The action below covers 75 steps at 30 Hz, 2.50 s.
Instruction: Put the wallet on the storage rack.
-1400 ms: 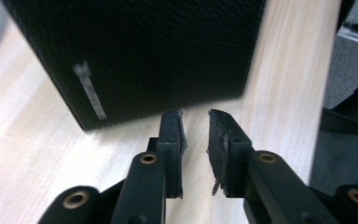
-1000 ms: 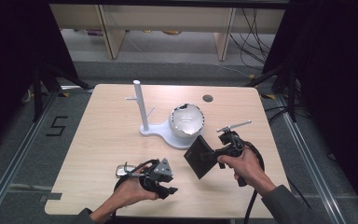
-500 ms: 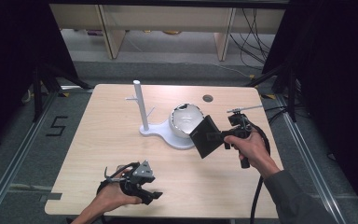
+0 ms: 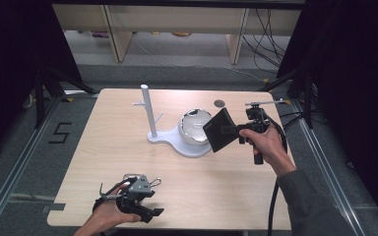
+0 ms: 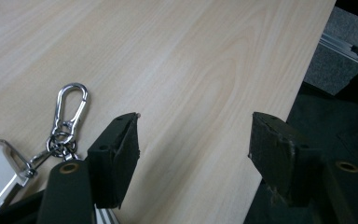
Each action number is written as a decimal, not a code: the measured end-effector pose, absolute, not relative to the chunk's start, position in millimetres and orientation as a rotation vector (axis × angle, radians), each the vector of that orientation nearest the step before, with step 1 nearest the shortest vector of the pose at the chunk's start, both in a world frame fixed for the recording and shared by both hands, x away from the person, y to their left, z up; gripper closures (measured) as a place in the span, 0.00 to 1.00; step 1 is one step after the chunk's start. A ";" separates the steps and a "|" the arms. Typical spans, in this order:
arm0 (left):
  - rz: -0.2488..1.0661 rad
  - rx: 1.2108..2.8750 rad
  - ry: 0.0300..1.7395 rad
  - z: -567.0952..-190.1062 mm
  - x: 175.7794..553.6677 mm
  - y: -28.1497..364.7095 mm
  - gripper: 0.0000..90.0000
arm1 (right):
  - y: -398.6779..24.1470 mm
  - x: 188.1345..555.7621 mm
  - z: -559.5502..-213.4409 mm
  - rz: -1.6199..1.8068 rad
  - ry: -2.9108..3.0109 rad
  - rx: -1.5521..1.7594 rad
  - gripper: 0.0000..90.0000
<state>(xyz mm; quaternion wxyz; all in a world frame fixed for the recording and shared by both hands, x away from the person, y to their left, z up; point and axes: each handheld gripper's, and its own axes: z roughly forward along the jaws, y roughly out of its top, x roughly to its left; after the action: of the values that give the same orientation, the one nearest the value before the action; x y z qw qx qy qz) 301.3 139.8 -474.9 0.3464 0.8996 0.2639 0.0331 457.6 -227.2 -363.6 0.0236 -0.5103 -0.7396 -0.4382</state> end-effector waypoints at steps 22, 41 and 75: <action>0.079 2.332 0.710 -477.0 295.6 151.2 0.34 | -209.2 506.0 -374.0 -1.380 -2.170 -1.704 0.85; 0.080 2.340 0.705 -476.7 295.5 153.6 0.34 | -187.0 524.2 -405.4 -1.305 -2.087 -1.763 0.85; 0.068 2.327 0.721 -479.4 295.1 152.6 0.34 | -192.1 530.9 -413.4 -1.246 -2.268 -1.730 0.66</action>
<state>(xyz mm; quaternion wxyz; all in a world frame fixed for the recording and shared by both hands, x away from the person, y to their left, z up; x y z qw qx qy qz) 295.1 152.6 -479.4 0.3448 0.8962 0.2778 0.0264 530.9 -192.1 -413.4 0.0143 -0.5557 -0.7285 -0.4003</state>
